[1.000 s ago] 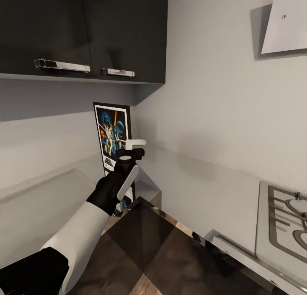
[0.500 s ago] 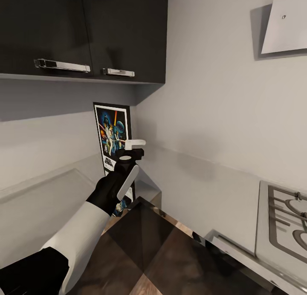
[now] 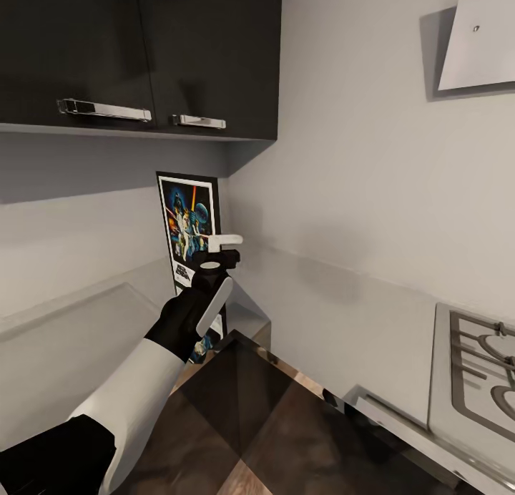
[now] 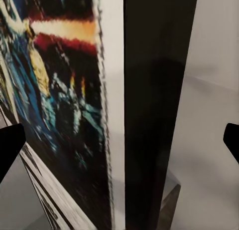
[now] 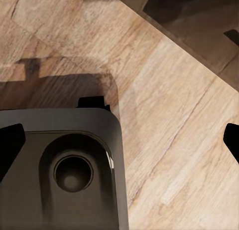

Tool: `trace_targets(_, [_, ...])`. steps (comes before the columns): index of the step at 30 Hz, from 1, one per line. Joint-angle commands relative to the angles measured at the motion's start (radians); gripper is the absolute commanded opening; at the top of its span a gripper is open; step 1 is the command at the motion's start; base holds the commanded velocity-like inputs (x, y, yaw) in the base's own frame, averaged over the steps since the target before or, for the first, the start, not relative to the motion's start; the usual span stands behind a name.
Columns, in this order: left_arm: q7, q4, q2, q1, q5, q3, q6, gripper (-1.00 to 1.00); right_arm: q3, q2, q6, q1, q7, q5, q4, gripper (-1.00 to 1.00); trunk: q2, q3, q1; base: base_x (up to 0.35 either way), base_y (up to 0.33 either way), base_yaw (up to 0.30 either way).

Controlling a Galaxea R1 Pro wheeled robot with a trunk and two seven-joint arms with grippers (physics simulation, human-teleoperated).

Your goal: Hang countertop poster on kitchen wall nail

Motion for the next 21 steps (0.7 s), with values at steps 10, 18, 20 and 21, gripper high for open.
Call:
trace_targets(10, [0.05,0.0,0.0,-0.001,0.008,0.0,0.002,-1.0,-0.007,0.0,-0.004,-0.001,0.001,0.0,0.001,1.0,-0.001,-0.001,0.0,0.0,0.0,0.0])
trace_targets(18, [0.103,-0.004,0.0,-0.001,0.009,-0.001,0.002,-1.0,-0.005,0.0,-0.004,-0.001,0.001,0.0,0.001,1.0,-0.001,-0.001,0.0,0.0,0.0,0.0])
trace_targets(20, [0.103,-0.005,0.0,-0.001,0.009,-0.001,0.002,-1.0,-0.005,0.0,-0.004,-0.001,0.001,0.0,0.001,1.0,-0.001,-0.001,0.0,0.0,0.0,0.0])
trace_targets(21, [0.104,-0.006,0.0,-0.001,0.009,-0.001,0.002,-1.0,-0.005,0.0,-0.004,-0.001,0.001,0.0,0.001,1.0,-0.001,-0.001,0.0,0.0,0.0,0.0])
